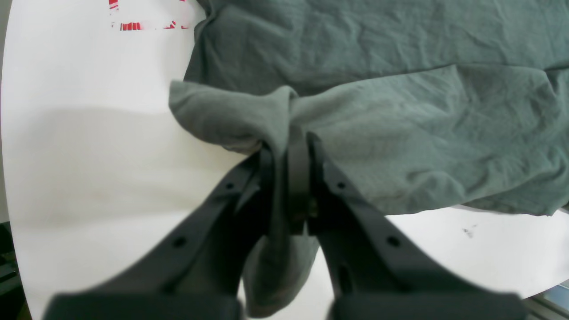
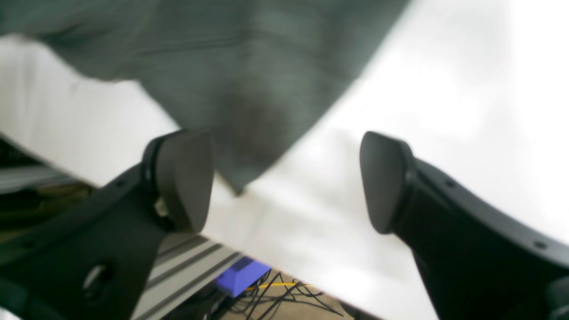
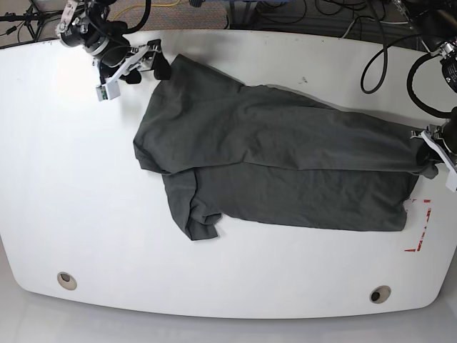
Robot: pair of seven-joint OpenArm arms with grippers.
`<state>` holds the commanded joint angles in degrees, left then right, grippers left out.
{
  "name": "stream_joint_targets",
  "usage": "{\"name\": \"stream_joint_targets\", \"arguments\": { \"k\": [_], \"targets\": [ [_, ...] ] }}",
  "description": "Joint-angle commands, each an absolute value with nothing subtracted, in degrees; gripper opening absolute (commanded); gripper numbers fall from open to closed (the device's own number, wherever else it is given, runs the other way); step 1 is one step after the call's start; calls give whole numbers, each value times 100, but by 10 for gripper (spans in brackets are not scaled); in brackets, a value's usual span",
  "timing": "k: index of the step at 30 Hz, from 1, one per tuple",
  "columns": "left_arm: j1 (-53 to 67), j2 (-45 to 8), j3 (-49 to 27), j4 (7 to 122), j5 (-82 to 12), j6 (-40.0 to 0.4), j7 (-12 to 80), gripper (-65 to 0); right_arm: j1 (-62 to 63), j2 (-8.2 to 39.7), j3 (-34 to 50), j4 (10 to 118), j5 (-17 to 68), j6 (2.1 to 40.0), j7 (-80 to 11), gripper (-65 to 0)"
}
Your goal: Fold the T-shirt properly
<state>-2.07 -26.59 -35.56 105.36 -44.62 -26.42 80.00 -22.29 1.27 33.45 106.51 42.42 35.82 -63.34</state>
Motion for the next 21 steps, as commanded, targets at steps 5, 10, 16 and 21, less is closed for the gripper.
{"name": "stream_joint_targets", "arguments": {
  "k": [5,10,16,21],
  "targets": [
    [-207,-2659,-3556,10536,-4462,-2633,8000,-644,-1631,215,3512,9780,4233,3952,-6334,-162],
    [-207,-2659,-3556,10536,-4462,-2624,8000,-644,-1288,347,3556,9174,4233,4000,-6334,-162],
    [-207,-2659,-3556,10536,-4453,-2624,8000,-644,-1007,312,3521,8831,4233,4000,-6325,-162],
    [-207,-2659,-3556,10536,-4453,-2624,8000,-644,-989,180,3108,8822,4233,4000,-6299,-162]
  ]
}}
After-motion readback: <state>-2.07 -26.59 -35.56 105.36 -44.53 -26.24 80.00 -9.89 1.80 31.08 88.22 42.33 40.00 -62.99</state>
